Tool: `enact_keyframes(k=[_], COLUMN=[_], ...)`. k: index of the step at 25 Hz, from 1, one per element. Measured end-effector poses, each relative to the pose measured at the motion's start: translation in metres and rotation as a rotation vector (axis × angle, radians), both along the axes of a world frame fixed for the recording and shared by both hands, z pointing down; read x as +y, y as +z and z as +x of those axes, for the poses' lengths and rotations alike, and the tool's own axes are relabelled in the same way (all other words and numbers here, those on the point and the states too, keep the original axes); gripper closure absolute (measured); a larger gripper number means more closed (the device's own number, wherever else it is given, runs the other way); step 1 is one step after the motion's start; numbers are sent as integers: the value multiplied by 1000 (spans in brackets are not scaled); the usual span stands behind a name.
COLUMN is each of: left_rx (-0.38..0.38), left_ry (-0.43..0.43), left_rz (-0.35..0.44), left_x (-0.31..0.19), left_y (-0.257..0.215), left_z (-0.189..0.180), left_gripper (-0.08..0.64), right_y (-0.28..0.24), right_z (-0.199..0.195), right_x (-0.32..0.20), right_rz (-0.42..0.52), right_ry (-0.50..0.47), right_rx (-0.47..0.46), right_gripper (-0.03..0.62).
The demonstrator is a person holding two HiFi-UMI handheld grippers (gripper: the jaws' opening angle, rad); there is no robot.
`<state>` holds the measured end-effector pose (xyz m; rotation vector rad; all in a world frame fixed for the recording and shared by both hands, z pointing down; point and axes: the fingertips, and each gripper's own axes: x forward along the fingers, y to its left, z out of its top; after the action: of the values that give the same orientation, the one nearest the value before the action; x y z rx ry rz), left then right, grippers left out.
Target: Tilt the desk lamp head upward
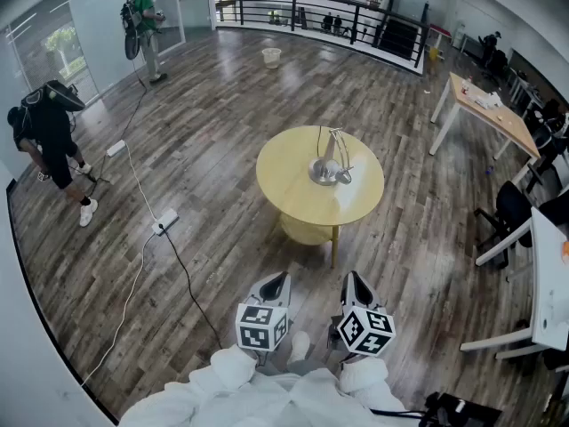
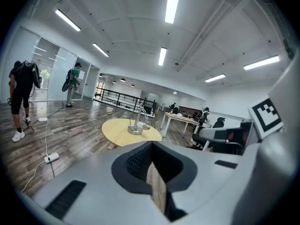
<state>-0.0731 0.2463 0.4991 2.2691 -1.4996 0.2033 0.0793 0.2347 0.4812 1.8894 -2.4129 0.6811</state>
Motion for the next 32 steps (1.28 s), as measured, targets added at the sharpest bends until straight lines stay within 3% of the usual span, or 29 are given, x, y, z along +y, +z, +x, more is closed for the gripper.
enact_keyframes(k=[15,32], left_rx=[-2,-5], left_ry=[-23,-27], left_rz=[-4,-15], left_x=[-132,-242], left_y=[0,14], left_z=[38,67], left_gripper=[558,558], right_y=[6,23], right_z=[6,33], right_x=[-133,-238], right_rz=[-12,-38], right_ry=[-109,-126], right_rx=[7,28], right_gripper=[578,578])
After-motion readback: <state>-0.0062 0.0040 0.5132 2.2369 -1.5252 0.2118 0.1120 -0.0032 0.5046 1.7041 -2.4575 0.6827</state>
